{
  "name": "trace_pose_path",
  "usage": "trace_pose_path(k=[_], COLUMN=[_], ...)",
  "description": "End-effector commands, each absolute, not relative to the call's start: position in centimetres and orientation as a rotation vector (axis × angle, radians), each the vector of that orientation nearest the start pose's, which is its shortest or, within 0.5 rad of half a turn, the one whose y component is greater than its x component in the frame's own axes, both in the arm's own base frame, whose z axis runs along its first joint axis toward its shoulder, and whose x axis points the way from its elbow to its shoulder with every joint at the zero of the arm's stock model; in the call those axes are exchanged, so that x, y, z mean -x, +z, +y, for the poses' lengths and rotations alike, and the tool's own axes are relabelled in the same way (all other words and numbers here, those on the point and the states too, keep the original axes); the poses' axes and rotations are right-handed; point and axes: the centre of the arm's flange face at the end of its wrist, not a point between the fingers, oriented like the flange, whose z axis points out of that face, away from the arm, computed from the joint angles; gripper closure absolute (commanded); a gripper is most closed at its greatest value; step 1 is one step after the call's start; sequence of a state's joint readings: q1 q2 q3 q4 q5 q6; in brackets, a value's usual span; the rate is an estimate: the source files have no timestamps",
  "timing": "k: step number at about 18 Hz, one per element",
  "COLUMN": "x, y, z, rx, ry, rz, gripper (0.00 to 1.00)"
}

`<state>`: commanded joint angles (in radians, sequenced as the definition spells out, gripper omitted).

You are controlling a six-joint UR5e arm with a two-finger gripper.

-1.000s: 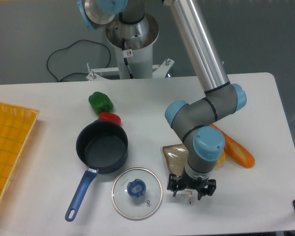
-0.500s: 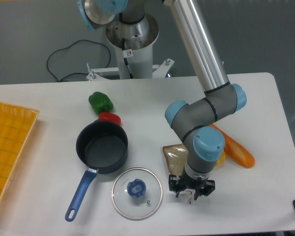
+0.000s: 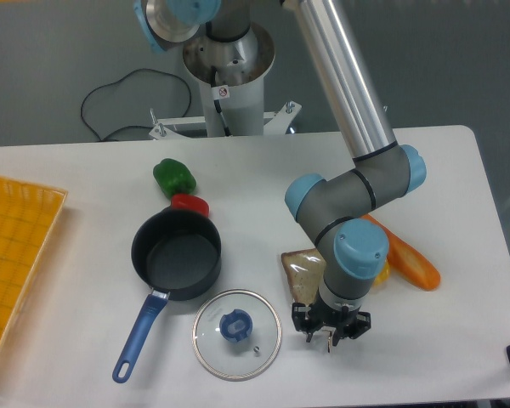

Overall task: Pick up the toast
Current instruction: 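Hold the gripper closed on the bagged toast, then lift the bagged toast up off the table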

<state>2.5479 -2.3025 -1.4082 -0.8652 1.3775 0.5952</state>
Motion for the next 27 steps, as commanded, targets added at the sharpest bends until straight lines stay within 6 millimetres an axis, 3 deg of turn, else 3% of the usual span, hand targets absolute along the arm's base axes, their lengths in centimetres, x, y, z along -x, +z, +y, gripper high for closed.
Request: trace_pose_path(k=[7, 10, 12, 17, 27], x=[51.7, 51.7, 51.7, 51.8, 51.6], y=[18.5, 18.5, 18.5, 19.3, 22.8], z=[53.3, 53.3, 53.3, 53.2, 53.2], rx=[2.859, 2.859, 2.859, 2.852, 2.833], ry=[-0.058, -0.059, -0.059, -0.047, -0.006], rz=[-0.533, -0.533, -0.533, -0.528, -0.511], gripper=[0.68, 0.78, 0.89, 0.90, 0.91])
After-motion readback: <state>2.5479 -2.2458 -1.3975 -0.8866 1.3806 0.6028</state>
